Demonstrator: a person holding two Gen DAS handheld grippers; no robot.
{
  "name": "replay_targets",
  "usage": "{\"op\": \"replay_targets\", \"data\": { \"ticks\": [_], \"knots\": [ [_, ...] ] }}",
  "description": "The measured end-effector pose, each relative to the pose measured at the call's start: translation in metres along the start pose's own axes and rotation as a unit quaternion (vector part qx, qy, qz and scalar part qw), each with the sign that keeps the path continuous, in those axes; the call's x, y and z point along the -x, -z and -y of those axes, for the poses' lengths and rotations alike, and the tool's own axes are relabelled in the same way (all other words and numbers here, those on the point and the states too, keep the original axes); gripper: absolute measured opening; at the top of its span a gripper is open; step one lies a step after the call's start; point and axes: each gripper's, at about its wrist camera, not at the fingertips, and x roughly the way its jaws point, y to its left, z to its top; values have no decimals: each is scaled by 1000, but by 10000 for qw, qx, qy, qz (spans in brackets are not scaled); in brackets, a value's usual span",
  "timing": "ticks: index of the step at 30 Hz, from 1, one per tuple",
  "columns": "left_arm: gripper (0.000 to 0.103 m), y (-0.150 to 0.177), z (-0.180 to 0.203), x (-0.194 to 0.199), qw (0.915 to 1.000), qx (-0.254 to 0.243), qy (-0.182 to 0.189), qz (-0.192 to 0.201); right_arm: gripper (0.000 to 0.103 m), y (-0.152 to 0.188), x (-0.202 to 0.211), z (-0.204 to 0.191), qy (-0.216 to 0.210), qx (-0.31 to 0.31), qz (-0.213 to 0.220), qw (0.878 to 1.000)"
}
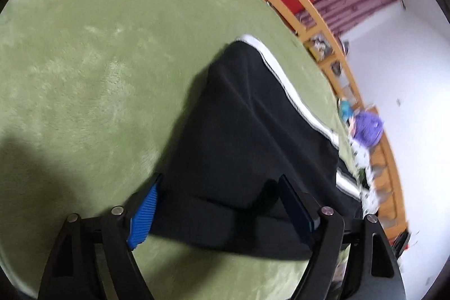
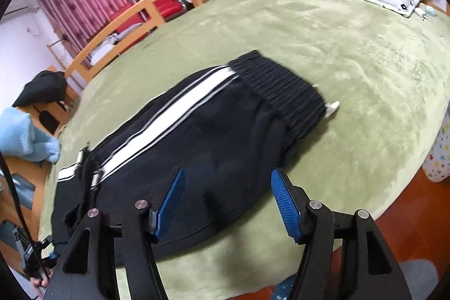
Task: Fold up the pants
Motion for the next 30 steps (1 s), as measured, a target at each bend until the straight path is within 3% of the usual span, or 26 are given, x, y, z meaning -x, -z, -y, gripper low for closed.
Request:
{"op": "replay_targets", "data": {
  "ticks": [6, 7, 11, 13, 17, 21, 23, 26, 30],
  "knots": [
    [80, -6, 10, -15, 9998, 3, -172, 36, 63, 21, -4, -14, -271, -108, -99, 9995],
    [75, -6, 10, -15, 9998, 5, -196, 60, 63, 23, -4, -17, -264, -109, -88, 9996],
    [30, -10, 5, -8, 9994, 175, -293, 58, 63, 33, -3, -33, -89, 154, -24, 9998],
    [19, -13, 8, 0, 9998, 179, -82, 68, 58, 35, -2, -40, 6, 341, 79, 9994],
    [16, -16, 41, 21, 9987, -324, -153, 364, 56, 39, -17, -48, 114, 740, 39, 9972],
    [16, -22, 82, 40, 9951, -745, -310, 564, 51, 51, -61, -40, 544, 945, -546, 9925],
    [16, -22, 106, 49, 9918, -1041, -378, 641, 51, 55, -56, -41, 509, 1113, -408, 9916],
    [16, -17, 158, 59, 9803, -1713, -567, 808, 51, 44, -36, -34, 167, 1107, -407, 9929],
    [16, -3, 244, 70, 9605, -2575, -544, 907, 56, 19, -11, -11, -124, 899, -268, 9955]
  ]
}}
